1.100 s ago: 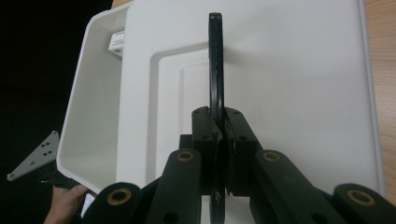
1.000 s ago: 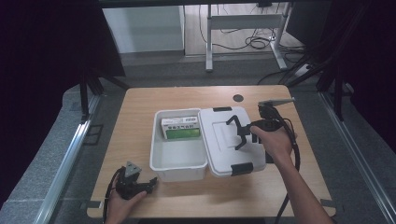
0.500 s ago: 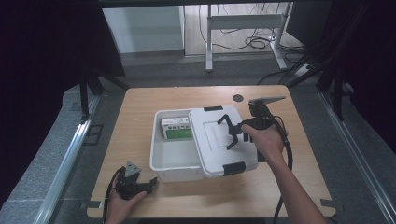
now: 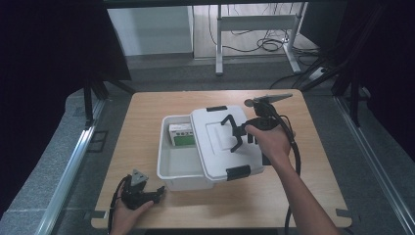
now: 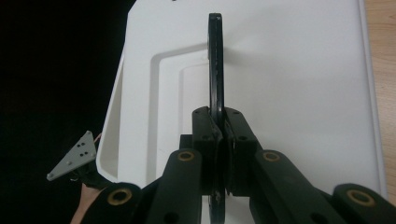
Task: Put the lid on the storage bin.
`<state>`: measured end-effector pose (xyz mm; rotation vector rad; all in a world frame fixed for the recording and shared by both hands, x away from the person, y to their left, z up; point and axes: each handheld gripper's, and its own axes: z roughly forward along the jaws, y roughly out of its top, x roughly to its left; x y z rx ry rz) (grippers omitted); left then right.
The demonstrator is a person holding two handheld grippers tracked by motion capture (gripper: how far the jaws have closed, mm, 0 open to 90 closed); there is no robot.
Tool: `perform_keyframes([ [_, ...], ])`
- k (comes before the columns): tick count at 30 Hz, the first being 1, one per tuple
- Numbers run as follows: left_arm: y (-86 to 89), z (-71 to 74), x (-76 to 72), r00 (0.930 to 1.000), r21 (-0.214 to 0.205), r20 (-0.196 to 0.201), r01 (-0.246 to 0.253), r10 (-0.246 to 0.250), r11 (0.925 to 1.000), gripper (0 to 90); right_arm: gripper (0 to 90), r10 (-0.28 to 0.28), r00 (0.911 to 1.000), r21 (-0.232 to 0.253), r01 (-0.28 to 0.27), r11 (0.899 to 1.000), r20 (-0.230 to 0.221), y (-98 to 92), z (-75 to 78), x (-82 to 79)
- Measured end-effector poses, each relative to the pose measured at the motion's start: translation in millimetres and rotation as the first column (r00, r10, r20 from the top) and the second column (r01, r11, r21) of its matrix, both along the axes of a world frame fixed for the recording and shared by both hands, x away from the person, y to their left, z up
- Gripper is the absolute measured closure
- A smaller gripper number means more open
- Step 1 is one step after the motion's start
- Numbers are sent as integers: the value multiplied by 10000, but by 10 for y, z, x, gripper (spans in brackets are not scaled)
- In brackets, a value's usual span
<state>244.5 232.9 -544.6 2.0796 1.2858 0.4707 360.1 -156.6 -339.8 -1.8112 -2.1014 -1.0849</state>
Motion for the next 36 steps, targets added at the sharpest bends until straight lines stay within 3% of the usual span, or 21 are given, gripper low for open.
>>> perform_keyframes([
  [18,0,0,0,10000,-3,-5,13,-13,10000,128,848,-4,9997,117,7,9999,-259,388,75,87],
  [36,-3,-1,11,9999,-11,-1,107,-107,9999,125,848,-690,9958,-150,682,9976,-603,682,102,133],
])
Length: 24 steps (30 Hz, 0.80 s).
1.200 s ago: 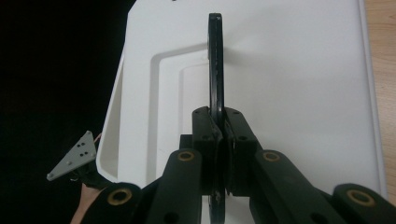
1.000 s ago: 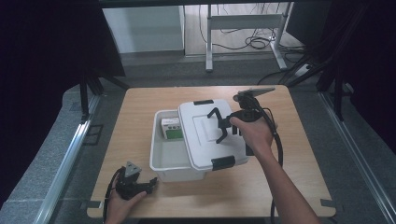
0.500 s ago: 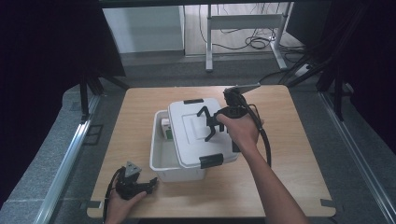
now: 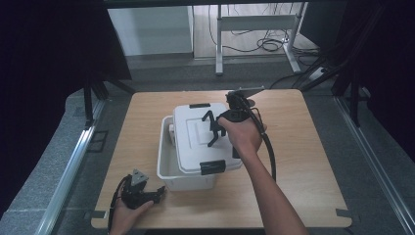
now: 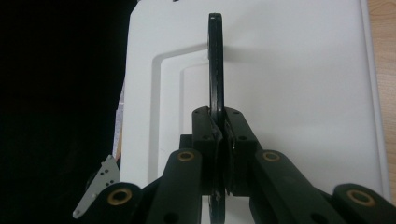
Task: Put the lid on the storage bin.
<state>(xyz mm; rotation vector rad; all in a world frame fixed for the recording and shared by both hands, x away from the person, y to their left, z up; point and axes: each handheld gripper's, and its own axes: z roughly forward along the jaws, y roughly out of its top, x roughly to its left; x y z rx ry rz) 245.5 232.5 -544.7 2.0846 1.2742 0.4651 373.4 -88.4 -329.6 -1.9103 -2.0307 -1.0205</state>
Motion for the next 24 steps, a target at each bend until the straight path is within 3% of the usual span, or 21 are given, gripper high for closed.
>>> perform_keyframes([
  [13,-4,-1,16,10000,-4,9,90,-90,10000,125,848,-777,9964,-84,775,9970,-345,319,-30,17],
  [24,-14,-1,24,10000,-9,1,64,-64,10000,125,848,-860,9943,-248,846,9961,-631,543,-91,-19],
])
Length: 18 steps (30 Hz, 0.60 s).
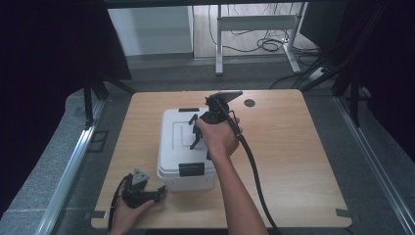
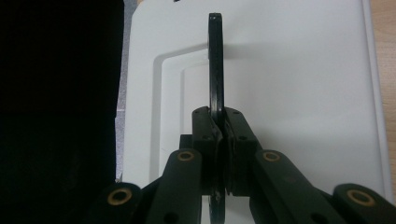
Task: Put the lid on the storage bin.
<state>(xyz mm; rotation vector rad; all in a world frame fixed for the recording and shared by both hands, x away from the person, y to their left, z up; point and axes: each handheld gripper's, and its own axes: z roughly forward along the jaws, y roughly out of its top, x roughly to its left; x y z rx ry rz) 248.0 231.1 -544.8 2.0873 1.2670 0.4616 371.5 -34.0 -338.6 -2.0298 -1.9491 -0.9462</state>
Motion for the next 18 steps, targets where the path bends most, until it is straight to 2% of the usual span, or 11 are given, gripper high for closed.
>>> perform_keyframes([
  [4,-1,-1,0,10000,-2,6,0,0,10000,125,848,-101,9999,-100,100,9999,-27,37,-17,-3],
  [9,-1,-1,0,10000,3,14,0,0,10000,125,846,-208,9995,-28,207,9998,-244,110,-97,22],
  [14,-1,-1,1,10000,-4,13,10,-10,10000,125,845,-150,9993,-175,144,9997,-353,160,-173,30],
  [18,-1,-2,0,10000,-7,18,9,-9,10000,125,834,-173,9994,70,175,9998,-309,132,-199,24],
])
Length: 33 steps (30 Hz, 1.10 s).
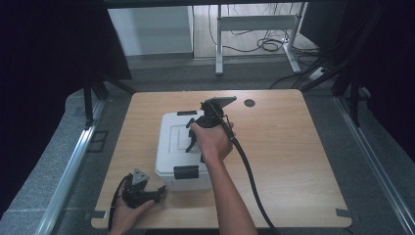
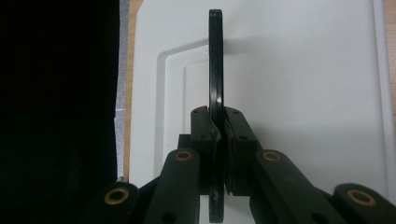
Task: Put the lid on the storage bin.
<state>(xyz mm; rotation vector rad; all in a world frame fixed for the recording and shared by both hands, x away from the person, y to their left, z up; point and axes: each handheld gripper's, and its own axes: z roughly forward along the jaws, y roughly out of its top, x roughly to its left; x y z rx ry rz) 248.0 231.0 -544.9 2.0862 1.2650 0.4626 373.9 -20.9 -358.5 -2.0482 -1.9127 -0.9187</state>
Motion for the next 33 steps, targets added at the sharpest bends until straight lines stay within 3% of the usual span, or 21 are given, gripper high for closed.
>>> perform_keyframes([
  [5,0,0,0,10000,0,-1,-1,1,10000,125,815,281,9996,-37,-281,9996,10,-5,-20,-10],
  [7,1,1,0,10000,6,-15,7,-7,10000,126,821,461,9989,-281,-463,9985,-81,5,-38,-21],
  [11,1,1,0,10000,7,-14,7,-7,10000,125,822,567,9983,-210,-569,9982,-119,20,-75,-32],
  [13,1,1,1,10000,5,-15,11,-11,10000,126,745,698,9975,-117,-700,9975,-106,20,-68,-30],
  [18,1,1,1,10000,4,-15,18,-18,10000,126,577,874,9935,36,-879,9961,733,-36,-8,-52],
  [22,1,2,1,10000,6,-16,18,-18,10000,126,502,1318,9834,68,-1337,9910,1248,-121,49,-105],
  [27,2,2,1,10000,7,-16,21,-21,10000,126,440,1660,9680,99,-1709,9852,1881,-285,116,-188],
  [33,2,3,1,10000,11,-25,22,-22,10000,126,419,1864,9557,104,-1938,9810,2278,-471,107,-265],
])
